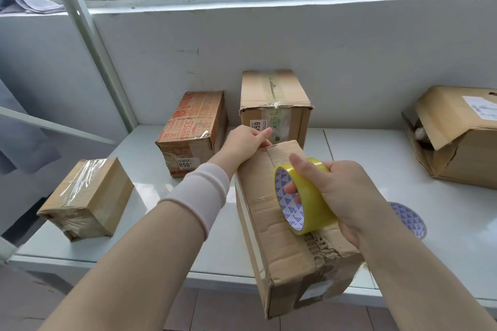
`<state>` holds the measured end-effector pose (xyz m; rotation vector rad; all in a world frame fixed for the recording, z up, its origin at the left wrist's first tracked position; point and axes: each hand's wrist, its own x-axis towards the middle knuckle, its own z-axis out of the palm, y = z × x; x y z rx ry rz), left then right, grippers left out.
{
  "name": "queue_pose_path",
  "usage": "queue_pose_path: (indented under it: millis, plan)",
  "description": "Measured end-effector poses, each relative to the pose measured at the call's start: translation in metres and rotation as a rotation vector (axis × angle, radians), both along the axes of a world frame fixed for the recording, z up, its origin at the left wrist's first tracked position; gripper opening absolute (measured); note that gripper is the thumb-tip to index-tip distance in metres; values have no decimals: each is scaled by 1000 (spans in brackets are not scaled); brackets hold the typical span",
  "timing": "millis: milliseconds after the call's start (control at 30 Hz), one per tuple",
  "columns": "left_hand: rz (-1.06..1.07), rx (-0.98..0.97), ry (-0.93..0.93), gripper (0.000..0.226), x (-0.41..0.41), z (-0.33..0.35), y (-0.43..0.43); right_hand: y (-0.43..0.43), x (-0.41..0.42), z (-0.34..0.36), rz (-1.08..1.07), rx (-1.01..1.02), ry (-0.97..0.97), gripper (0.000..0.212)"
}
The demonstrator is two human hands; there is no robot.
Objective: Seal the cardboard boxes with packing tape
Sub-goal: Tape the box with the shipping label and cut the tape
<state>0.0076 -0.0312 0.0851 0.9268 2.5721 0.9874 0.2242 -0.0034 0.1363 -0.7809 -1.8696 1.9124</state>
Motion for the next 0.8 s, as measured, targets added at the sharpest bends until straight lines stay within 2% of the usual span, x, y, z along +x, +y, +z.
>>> queue_pose_path:
  millis: [67, 167, 267, 333, 567, 667, 733, 800]
  plan:
    - [-5, -3, -1, 41, 5, -9, -2, -1, -1, 1, 10, -12, 17, 35]
    - [70, 47, 54, 30, 2, -19, -4, -3, 3, -2, 34, -39, 54, 37]
    - [91, 48, 51, 28, 0, -22, -2, -4, 24, -21, 144, 129, 82, 42]
    - [101, 53, 61, 30, 2, -19, -2, -6, 35, -29, 188, 182, 96, 36]
    - [155, 65, 47, 31, 6, -17, -2, -13, 66, -18, 9, 148, 199, 37]
    - [158, 65, 45, 29, 10, -15, -2, -20, 85, -21, 77, 104, 212, 40]
    - [161, 62, 48, 29, 11, -14, -3, -23, 83, -26, 130, 182, 160, 44]
    - [165, 57, 40, 28, 13, -12, -3, -25, 82, -28, 95, 215, 133, 43]
